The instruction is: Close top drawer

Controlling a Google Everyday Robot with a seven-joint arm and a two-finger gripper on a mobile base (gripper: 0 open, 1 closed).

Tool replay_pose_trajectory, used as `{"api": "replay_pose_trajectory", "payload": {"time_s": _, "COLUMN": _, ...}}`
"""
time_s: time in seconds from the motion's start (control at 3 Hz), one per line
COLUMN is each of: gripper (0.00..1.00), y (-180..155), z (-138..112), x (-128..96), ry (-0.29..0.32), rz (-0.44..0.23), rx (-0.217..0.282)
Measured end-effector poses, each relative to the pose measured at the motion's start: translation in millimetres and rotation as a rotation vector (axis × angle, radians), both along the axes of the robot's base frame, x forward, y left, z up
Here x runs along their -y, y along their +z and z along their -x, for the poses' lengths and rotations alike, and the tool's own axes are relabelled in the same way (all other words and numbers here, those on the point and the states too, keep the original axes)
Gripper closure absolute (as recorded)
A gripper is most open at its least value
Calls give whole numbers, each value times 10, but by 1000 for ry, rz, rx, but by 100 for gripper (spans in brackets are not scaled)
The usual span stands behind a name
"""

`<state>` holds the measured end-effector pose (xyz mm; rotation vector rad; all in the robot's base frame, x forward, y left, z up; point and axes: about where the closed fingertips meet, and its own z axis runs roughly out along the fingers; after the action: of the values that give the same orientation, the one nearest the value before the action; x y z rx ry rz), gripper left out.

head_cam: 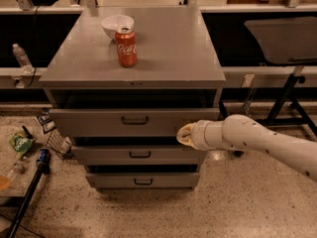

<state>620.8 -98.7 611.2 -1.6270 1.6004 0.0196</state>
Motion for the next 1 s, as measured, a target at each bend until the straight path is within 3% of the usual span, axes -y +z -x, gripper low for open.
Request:
{"api": "replay_pose_trajectory", "payload": {"time_s": 0.33, "gripper": 100, "y": 415, "z": 240, "x": -104, "ry": 0, "rz": -66, "rx": -39}}
{"api": "replay_pose_trajectory", "payload": {"time_s": 0.67, "gripper": 100, "y": 1054, "z": 437, "x": -294, "ry": 46, "rz": -189, "rx": -89}}
{"api": "replay_pose_trajectory", "payload": {"time_s": 1.0, "gripper": 100, "y": 1670, "z": 573, "x": -428, "ry": 92, "rz": -289, "rx": -83}}
